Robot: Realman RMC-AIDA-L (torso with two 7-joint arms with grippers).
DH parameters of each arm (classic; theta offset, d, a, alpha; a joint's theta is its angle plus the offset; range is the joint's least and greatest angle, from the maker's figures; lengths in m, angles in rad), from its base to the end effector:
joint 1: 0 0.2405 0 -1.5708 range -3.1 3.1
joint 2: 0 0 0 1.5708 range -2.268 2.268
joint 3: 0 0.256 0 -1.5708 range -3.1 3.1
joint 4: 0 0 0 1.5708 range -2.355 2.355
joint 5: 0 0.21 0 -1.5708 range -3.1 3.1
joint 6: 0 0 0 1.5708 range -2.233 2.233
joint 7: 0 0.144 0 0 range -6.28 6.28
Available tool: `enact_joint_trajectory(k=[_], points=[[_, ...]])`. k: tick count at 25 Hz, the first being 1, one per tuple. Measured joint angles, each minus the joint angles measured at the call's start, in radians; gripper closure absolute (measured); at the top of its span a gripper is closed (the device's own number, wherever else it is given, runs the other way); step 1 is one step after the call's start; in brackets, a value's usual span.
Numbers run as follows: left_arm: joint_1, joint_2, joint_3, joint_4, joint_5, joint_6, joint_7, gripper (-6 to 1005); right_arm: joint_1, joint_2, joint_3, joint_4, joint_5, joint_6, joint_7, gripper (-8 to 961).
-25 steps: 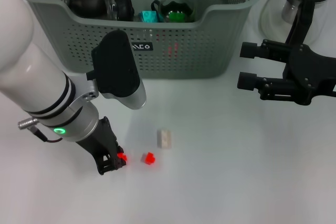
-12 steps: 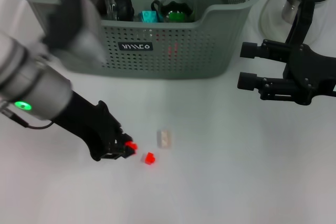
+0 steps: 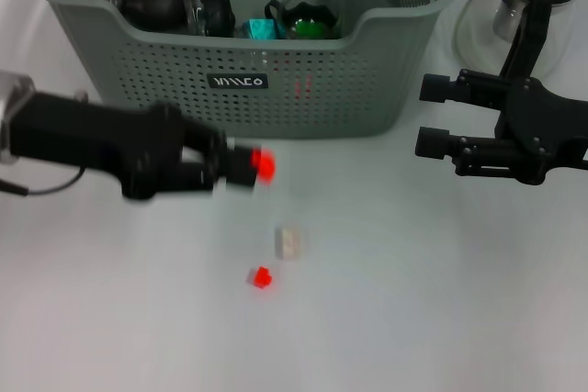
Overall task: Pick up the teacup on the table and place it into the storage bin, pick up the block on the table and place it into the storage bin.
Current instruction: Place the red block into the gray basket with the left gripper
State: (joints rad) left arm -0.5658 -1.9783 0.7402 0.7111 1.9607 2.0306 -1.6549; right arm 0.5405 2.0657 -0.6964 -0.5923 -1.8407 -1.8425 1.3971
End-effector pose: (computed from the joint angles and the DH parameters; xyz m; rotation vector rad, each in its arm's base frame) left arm -0.2282 0.2958 0.0480 2.7647 0.6671 0.7923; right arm 0.2272 0.3046 0.0100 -2.8387 0.5704 1.1393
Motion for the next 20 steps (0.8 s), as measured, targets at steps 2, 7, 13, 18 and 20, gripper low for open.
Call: enact_joint_trajectory(k=[2,7,13,18,20], points=[[-0.003,0.003,-0.036,-0.058,-0.080,0.003,0.014,819,0.001,0.001,0.000,-0.001,0.000,-0.001,0.000,102],[0.011,-0.027,-0.116,-0.098,-0.310,-0.008,0.003,818,0.004,0.002,0.000,0.000,0.000,-0.001,0.000,102],[-0.053,-0.038,-0.165,-0.057,-0.397,-0.176,-0.161,818,0.003,0.003,0.000,-0.002,0.000,-0.009,0.000,103],[-0.126,0.019,-0.068,0.115,-0.276,-0.401,-0.437,818,0.000,0.002,0.002,-0.002,0.000,-0.013,0.000,103],[-0.155,0.051,-0.017,0.162,-0.187,-0.464,-0.538,818,0.000,0.001,0.003,-0.002,0.000,-0.013,0.000,103]])
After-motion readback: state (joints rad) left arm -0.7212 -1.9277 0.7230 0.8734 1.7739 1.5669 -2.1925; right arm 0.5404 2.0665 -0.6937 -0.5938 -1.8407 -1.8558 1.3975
